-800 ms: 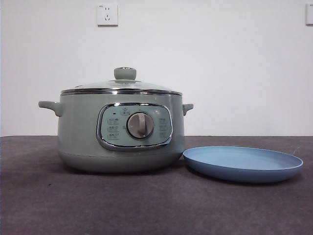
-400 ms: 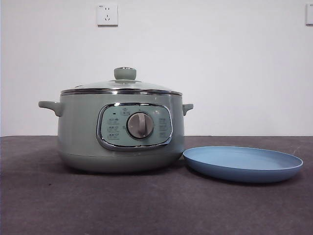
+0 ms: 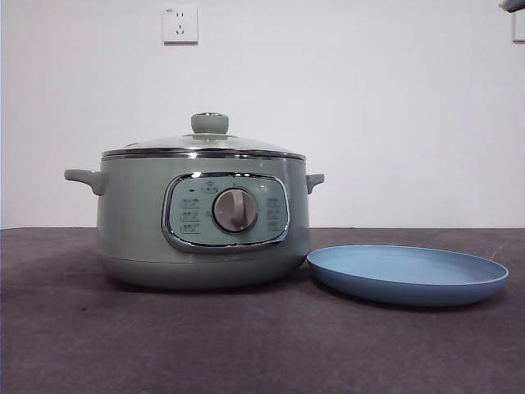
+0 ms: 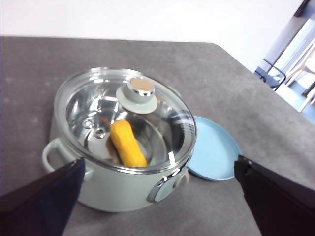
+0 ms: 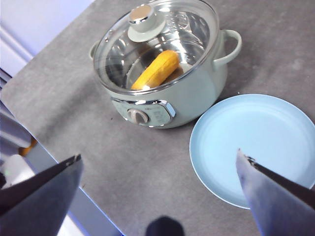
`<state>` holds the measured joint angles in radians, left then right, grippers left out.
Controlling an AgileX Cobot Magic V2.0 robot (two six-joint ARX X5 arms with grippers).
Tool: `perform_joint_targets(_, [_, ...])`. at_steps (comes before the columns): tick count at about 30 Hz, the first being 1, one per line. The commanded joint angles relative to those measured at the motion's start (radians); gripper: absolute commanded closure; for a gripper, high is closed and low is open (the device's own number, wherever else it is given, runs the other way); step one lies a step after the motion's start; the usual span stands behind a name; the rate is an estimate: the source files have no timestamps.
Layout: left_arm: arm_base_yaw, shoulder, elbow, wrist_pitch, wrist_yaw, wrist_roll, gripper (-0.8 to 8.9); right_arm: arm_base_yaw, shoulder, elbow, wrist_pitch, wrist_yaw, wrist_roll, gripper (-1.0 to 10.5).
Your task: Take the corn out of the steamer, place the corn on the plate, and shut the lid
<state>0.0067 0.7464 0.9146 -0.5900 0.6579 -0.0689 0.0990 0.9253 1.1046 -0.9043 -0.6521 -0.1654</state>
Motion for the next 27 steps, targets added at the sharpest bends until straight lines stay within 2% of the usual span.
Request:
perform_joint_targets(1, [-0.029,0.047,0.026,0.041,0.002,-0.006,2.61,0.002,-0.001,0.003,0.006,0.000,0.013,3.1])
perform_joint_targets(6, [-0.102,0.177,0.124,0.106,-0.025,-0.006,2.61,0.002,0.000,0.003,0.006,0.000,0.017,3.1])
perform_joint_targets(19, [-0.325,0.593,0.373,0.234,-0.319,0.057,2.61,0.002,0.000,0.003,0.005,0.000,0.019,3.1])
perform_joint_targets(27, [-0.394,0.767,0.398,0.355,-0.442,0.074,2.63,0.002,0.000,0.003,0.005,0.000,0.021,3.1])
